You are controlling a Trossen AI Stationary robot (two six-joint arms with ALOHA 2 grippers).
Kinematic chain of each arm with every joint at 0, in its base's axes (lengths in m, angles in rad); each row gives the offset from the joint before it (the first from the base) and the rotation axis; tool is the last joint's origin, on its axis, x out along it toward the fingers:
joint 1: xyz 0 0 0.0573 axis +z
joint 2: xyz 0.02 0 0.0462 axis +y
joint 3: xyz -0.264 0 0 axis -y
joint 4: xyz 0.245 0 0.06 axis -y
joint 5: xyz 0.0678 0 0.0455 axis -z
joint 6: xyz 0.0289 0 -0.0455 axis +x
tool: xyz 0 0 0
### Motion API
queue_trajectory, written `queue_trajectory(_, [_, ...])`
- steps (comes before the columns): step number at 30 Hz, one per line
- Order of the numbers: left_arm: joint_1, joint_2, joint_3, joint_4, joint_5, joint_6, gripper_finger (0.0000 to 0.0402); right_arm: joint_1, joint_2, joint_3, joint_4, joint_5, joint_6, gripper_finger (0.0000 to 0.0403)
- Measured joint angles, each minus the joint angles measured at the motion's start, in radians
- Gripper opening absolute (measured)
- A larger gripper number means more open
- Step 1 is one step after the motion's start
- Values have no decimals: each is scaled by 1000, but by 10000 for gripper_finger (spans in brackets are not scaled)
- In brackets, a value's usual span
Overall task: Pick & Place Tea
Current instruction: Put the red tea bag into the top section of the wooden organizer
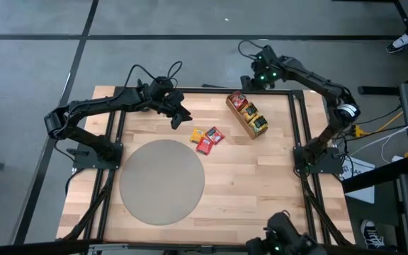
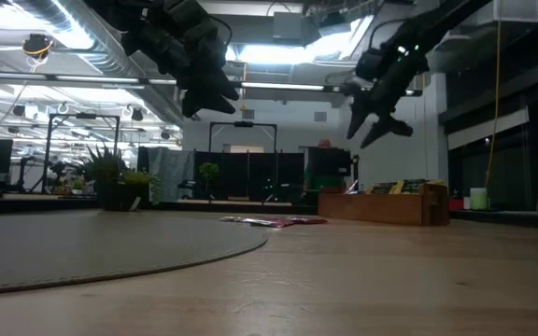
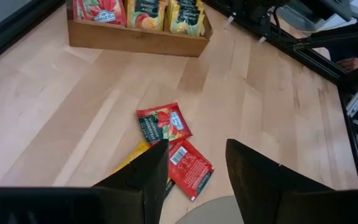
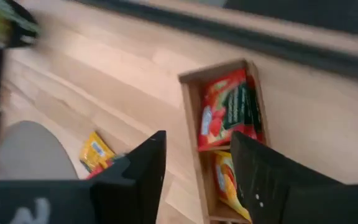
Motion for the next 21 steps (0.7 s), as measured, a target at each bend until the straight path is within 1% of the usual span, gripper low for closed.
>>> queue_trajectory(4, [0,0,0,0,-7,1,157,-2,84,-1,-1,-9,2,185])
queue_trajectory(8, [0,0,0,0,-18,0,157,-1,136,-2,11,2,1,178])
queue_trajectory(14, [0,0,0,0,-18,0,157,-11,145,-2,8,77,4,161])
queue_trajectory(18, [0,0,0,-1,-18,3,157,-16,146,-2,0,75,8,157])
queue_trajectory(21, [0,0,0,-1,-18,21,157,-16,155,-2,0,49,5,157])
